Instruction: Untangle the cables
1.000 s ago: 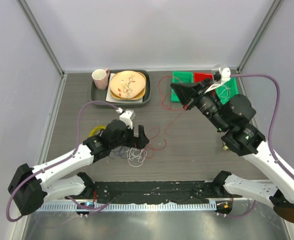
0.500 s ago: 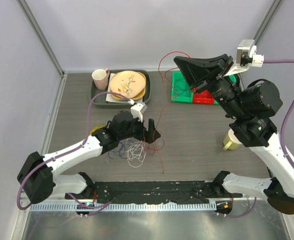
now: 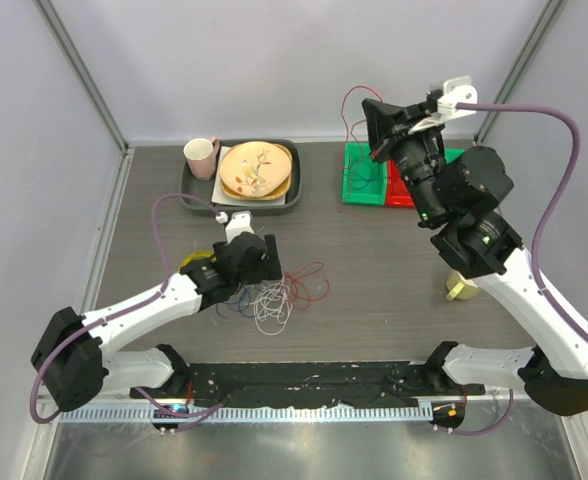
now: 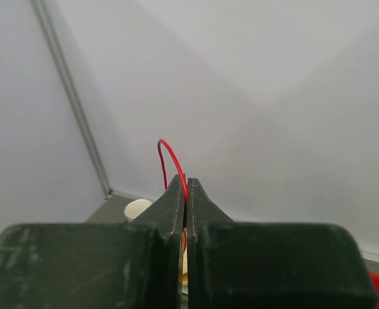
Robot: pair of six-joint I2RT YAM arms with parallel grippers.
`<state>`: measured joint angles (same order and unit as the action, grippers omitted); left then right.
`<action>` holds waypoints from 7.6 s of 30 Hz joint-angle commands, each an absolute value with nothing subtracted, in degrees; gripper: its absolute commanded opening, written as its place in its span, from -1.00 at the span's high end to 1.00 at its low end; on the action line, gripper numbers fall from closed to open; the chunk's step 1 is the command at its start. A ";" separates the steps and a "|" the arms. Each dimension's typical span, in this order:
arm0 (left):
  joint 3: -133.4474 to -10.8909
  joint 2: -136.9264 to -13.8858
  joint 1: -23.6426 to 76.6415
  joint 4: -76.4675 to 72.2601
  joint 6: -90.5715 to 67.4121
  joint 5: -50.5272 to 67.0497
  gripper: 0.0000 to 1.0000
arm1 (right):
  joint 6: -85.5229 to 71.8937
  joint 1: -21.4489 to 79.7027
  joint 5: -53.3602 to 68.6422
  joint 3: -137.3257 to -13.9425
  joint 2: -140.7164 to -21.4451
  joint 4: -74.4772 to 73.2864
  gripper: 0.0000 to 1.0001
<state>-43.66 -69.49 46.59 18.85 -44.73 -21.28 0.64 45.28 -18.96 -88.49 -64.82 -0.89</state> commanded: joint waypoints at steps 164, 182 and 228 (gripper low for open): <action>-34.72 -70.14 46.05 15.11 -53.17 -9.92 0.99 | -2.28 41.04 -3.68 -45.18 -100.28 28.46 0.05; -34.72 -43.69 44.48 47.10 -64.93 -37.52 0.95 | -26.53 37.18 -51.94 -38.15 -66.34 -6.54 0.98; -33.58 -58.62 40.69 6.86 -43.68 4.74 1.00 | -22.51 17.94 -46.41 -53.83 -71.08 -3.44 0.98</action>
<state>-34.28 -57.28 40.80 10.48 -45.30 5.08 -27.09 21.87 -48.77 -42.15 -63.26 -8.97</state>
